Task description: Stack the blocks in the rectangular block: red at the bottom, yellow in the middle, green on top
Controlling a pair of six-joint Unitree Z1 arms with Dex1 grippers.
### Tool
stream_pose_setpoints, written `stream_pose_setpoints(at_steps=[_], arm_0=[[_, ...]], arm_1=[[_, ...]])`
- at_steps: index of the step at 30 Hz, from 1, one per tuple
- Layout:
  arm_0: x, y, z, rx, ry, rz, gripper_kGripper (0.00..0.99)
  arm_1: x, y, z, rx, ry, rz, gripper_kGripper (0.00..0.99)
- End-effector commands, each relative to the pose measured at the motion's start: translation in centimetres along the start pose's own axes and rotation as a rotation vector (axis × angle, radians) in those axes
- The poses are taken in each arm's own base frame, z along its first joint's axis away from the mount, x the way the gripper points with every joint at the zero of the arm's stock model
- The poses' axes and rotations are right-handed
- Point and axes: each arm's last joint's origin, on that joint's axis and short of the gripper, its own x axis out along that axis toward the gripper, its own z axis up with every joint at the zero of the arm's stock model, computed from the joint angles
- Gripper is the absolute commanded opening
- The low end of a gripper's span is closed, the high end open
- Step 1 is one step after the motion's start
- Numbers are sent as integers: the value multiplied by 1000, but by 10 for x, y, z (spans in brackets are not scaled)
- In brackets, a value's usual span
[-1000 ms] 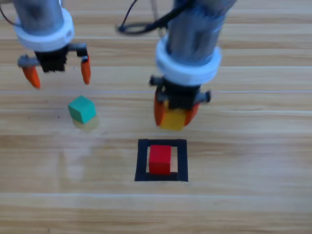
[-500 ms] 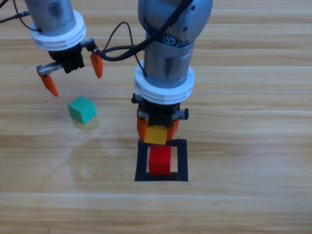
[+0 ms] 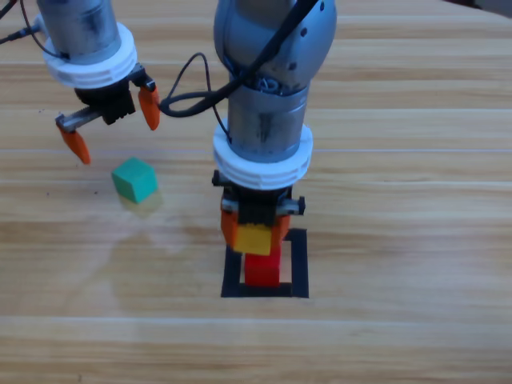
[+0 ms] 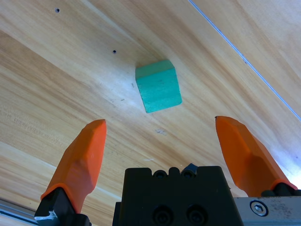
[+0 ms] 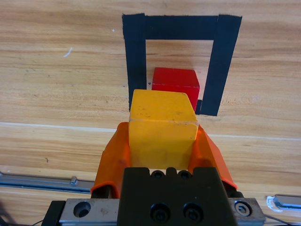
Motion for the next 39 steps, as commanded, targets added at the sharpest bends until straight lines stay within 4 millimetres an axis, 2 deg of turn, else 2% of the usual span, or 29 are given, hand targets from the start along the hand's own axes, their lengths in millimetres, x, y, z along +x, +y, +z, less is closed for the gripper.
stream_pose_setpoints(at_steps=[1, 7, 24, 25, 27, 30, 32, 33, 39], arm_0=[[23, 6, 4, -64, 16, 41, 990], [36, 17, -4, -130, 33, 33, 990], [65, 14, -5, -161, 32, 39, 990], [66, 14, -5, -161, 32, 39, 990], [68, 13, -6, -159, 33, 41, 990], [69, 13, -6, -159, 33, 39, 990], [72, 12, -6, -157, 34, 42, 990], [73, 12, -6, -159, 34, 44, 990], [78, 13, -7, -159, 35, 47, 990]], arm_1=[[19, 5, -20, -32, 35, -74, 0], [18, 3, -21, -38, 36, -84, 0], [24, 4, -18, -38, 9, -107, 0], [27, 5, -17, -39, 10, -108, 41], [31, 6, -16, -40, 18, -107, 272], [35, 8, -15, -43, 23, -103, 523], [36, 9, -15, -44, 24, -101, 885], [31, 9, -15, -44, 13, -95, 977], [-6, 5, -19, -66, -50, -50, 990]])
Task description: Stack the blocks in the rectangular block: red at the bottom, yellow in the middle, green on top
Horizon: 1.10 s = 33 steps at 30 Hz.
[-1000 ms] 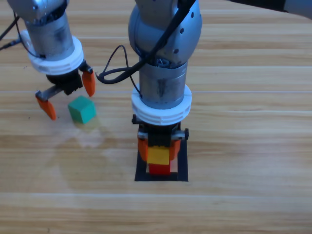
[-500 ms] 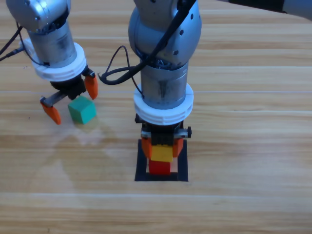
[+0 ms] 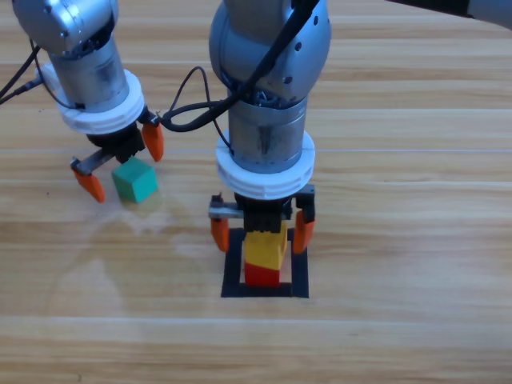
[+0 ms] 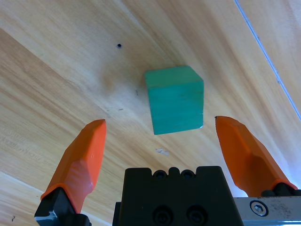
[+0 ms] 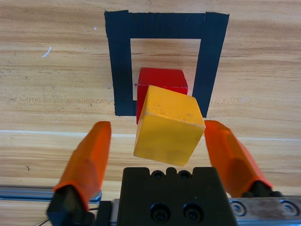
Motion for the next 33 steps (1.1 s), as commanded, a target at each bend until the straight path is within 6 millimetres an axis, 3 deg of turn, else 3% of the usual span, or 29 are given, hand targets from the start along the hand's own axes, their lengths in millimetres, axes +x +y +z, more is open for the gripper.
stream_pose_setpoints(at_steps=[1, 4, 7, 9, 13, 14, 15, 18, 20, 23, 28, 33], arm_0=[[28, 2, 3, -24, 11, 57, 990], [29, 2, 3, -22, 10, 51, 990], [32, 2, 2, -21, 10, 48, 990], [36, 3, 2, -21, 9, 44, 990], [42, 3, 2, -21, 3, 39, 990], [43, 3, 2, -22, -1, 37, 990], [44, 3, 2, -20, -2, 29, 990], [46, 1, 2, -19, -5, 26, 990], [48, 0, 3, -16, -8, 26, 990], [52, 0, 2, -16, -7, 29, 976], [57, 0, 3, -8, -14, 32, 954], [61, 0, 4, 3, -23, 40, 904]], arm_1=[[-24, 2, -15, -63, -51, 11, 990], [-70, -9, -22, -138, -128, 70, 990], [-133, -33, -35, -206, -262, 122, 990], [-175, -60, -41, -277, -336, 155, 990], [-212, -121, -41, -340, -400, 170, 989], [-214, -143, -42, -358, -409, 188, 989], [-212, -179, -47, -393, -434, 272, 989], [-193, -269, -74, -524, -595, 540, 989], [-185, -293, -93, -601, -640, 461, 989], [-163, -302, -104, -708, -614, 389, 989], [-126, -291, -89, -839, -488, 377, 989], [-119, -282, -85, -903, -443, 474, 989]])
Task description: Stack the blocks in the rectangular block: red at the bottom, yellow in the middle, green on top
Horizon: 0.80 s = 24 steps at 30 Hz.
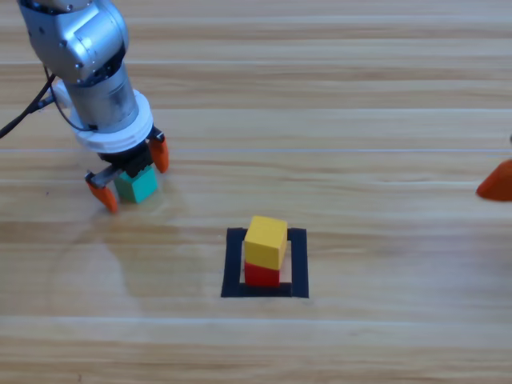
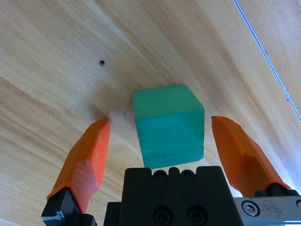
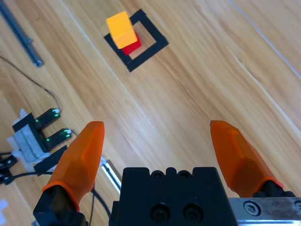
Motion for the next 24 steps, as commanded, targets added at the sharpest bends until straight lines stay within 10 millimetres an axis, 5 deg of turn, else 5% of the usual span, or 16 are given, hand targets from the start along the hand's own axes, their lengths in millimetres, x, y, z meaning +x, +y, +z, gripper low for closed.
stream_pose_setpoints(at_steps=[1, 9, 13, 17, 24], arm_0=[[29, 4, 4, 10, -7, 66, 890], [32, 2, 6, 88, 1, 64, 520], [31, -18, 10, 242, 32, 77, 316], [6, -44, 8, 468, 65, 112, 46], [-31, -69, -17, 818, 132, 39, 2]], arm_1=[[25, -10, -2, 12, 49, 102, 989], [27, -4, -3, -66, 44, 132, 989], [25, 7, -3, -140, 36, 135, 989], [26, 9, -4, -171, 32, 122, 989], [27, 9, -6, -169, 30, 121, 989]])
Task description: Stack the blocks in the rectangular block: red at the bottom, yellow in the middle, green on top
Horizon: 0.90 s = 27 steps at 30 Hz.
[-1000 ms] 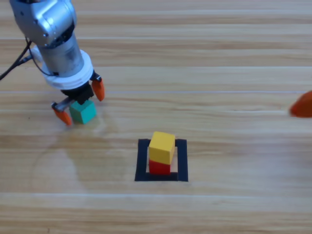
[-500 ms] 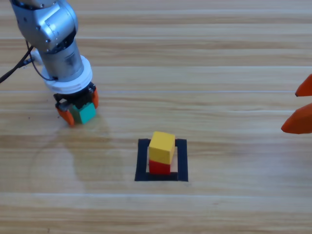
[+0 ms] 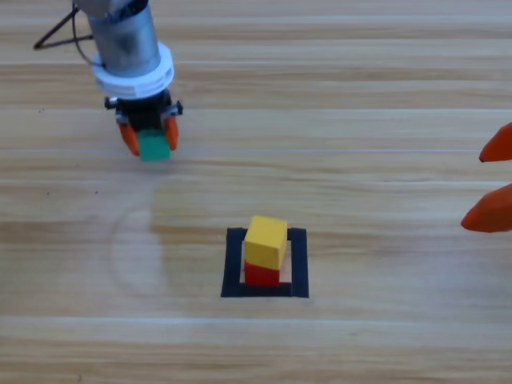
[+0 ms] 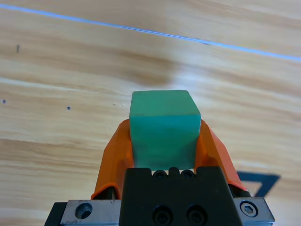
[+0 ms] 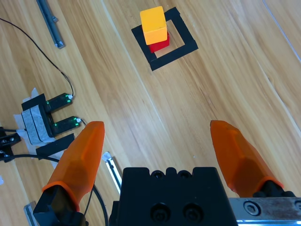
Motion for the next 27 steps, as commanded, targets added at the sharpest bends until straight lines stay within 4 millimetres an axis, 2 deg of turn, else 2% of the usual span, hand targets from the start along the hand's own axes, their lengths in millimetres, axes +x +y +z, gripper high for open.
stream_pose_setpoints(at_steps=[1, 6, 12, 16, 20, 27], arm_0=[[0, -33, -20, 231, 67, -13, 0], [-23, -50, -33, 415, 53, -71, 0], [-59, -61, -75, 559, 39, -94, 0], [-68, -58, -92, 585, 54, -89, 0], [-85, -53, -109, 601, 47, -99, 0], [-106, -36, -124, 475, 20, -73, 0]], arm_1=[[10, 6, -4, -26, 21, 23, 989], [11, 6, -5, -20, 24, 24, 989], [8, 9, -9, -24, 18, 34, 985], [6, 11, -12, -30, 14, 41, 985], [4, 12, -13, -36, 9, 40, 983], [2, 14, -15, -53, 5, 40, 983]])
